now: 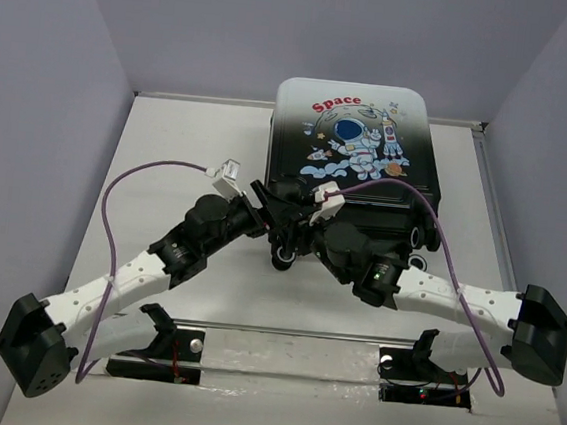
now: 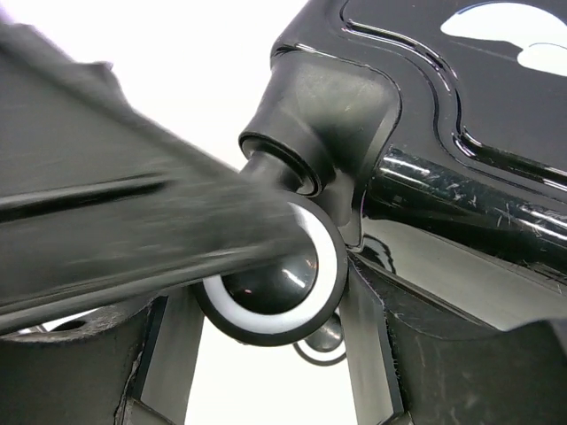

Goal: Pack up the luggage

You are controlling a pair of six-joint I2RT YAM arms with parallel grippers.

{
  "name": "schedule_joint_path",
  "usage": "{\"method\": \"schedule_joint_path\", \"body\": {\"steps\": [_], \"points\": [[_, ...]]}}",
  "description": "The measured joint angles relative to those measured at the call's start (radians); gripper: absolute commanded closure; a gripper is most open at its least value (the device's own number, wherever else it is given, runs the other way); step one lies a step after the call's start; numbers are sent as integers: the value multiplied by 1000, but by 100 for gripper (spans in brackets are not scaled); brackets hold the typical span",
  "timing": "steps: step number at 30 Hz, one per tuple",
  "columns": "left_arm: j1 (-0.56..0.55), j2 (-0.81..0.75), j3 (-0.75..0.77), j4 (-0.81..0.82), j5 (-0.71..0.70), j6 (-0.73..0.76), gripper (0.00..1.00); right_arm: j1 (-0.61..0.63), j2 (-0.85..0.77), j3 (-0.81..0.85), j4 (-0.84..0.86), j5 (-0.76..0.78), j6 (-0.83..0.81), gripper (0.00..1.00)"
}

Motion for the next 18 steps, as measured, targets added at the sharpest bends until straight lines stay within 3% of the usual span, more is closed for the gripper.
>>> {"method": "schedule_joint_path", "body": {"steps": [5,10,14,18], "points": [[-40,-183,-3,-183,-135,132,28,-2,-30,-29,10,2,18,93],[-45,-342,-151,-163,-218,217,46,-6,-72,-48,-21,1,18,93],[-62,-231,-275,-102,-188,252,46,-7,-82,-48,-36,0,18,93],[-102,-99,-291,-66,-186,310,40,-8,-83,-48,-42,-4,18,93]]}}
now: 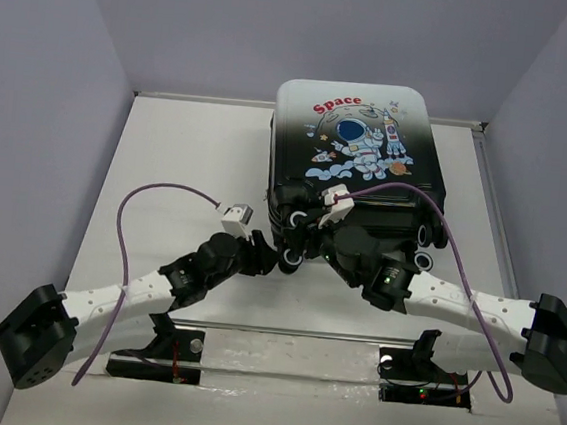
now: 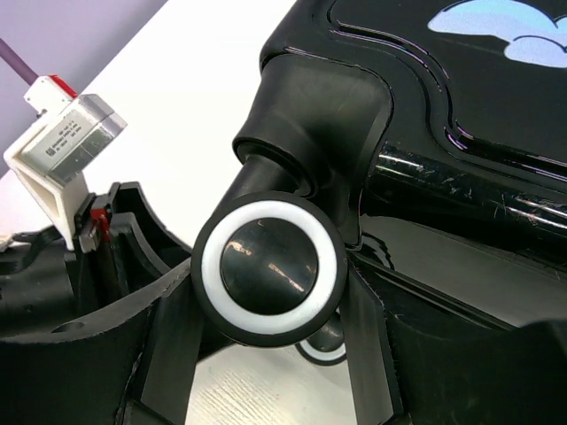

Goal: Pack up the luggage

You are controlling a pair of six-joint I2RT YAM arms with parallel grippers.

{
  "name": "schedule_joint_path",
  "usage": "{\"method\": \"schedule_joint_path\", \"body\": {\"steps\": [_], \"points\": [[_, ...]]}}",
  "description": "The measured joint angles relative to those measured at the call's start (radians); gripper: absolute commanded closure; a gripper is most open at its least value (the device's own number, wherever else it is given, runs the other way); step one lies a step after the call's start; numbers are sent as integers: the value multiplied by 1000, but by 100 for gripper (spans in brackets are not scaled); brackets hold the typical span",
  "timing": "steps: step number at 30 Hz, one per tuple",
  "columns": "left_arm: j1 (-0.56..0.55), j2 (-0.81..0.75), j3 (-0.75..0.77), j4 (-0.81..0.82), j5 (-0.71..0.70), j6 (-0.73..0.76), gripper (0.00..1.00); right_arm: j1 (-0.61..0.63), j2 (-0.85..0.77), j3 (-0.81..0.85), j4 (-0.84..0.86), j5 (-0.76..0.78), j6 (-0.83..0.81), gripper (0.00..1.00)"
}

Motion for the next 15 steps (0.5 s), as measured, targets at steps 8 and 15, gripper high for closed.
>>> {"method": "schedule_joint_path", "body": {"steps": [8,15], "points": [[-81,200,25,241,-48,141,33,-2,0,0,-2,-7,3,93],[-88,281,55,339,-159,213,34,-8,-1,0,-4,-14,10,93]]}}
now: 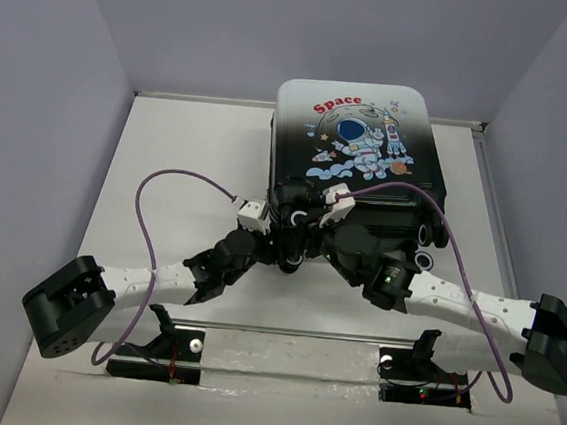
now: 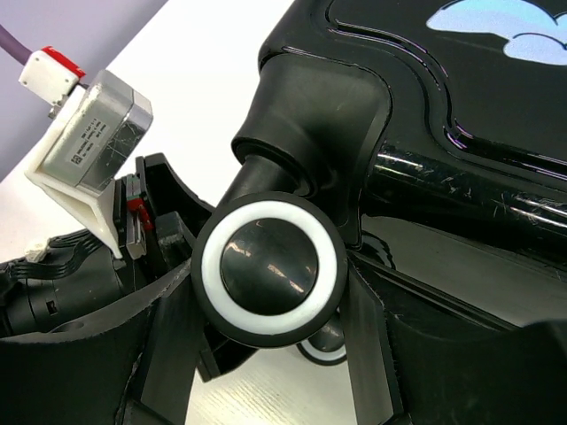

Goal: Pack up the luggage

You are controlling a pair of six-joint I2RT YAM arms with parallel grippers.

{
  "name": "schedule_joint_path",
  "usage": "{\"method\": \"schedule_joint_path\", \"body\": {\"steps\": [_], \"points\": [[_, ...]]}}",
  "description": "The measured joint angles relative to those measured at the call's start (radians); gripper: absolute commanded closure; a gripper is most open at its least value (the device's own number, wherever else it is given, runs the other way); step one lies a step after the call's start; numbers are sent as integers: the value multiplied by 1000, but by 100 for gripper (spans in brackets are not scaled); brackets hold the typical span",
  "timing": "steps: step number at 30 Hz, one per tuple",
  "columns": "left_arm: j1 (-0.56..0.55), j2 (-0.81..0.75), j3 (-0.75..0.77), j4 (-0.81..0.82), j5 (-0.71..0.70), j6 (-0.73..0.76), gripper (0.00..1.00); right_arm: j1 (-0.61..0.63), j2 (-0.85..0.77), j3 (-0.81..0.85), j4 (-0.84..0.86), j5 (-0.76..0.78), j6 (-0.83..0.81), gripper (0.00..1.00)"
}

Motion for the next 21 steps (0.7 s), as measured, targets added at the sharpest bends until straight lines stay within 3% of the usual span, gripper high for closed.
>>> {"method": "schedule_joint_path", "body": {"steps": [9,17,21], "points": [[-26,53,-1,109,-110,21,43,-7,0,0,1,-14,16,93],[-61,102,-5,214,-156,6,57,-14,10,0,19,-52,37,93],[-72,112,-5,235,-170,5,80,-19,11,0,19,-65,45,93]]}}
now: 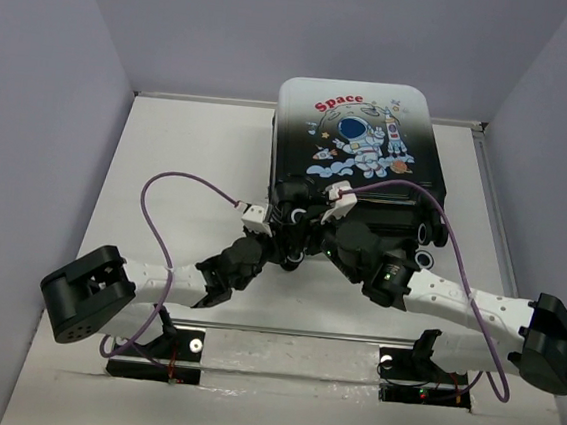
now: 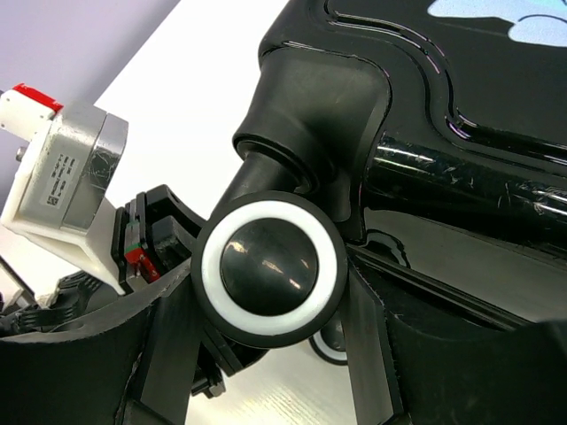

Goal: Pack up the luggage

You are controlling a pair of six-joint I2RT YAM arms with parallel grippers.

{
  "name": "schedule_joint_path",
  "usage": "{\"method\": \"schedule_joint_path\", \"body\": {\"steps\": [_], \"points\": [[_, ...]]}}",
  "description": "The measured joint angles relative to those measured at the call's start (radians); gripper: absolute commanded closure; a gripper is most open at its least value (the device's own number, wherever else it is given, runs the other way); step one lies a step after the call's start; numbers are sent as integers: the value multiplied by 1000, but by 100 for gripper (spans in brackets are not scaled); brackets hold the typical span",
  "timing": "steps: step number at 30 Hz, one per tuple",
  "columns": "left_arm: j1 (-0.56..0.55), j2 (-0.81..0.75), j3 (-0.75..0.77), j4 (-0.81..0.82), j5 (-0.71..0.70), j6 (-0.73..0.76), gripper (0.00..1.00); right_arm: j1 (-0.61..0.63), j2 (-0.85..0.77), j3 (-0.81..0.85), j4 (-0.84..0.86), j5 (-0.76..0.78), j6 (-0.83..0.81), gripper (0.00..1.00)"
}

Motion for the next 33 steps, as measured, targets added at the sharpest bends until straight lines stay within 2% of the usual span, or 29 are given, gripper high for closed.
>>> {"method": "schedule_joint_path", "body": {"steps": [3,11,18,26,29,33], "points": [[-8,13,0,25,3,-7,94,0,0,-3,1,-8,10,93],[-23,8,3,14,-21,-13,94,-2,-23,-40,28,-9,29,93],[-29,-148,-37,-139,-48,-23,94,-3,-117,-103,12,-13,46,93],[111,-329,-97,-263,45,-71,94,21,-243,-156,-58,-68,55,93],[183,-333,-91,-282,131,-80,94,22,-259,-164,-71,-91,58,93],[245,-280,-43,-298,171,-71,94,21,-257,-166,-72,-102,57,93]]}}
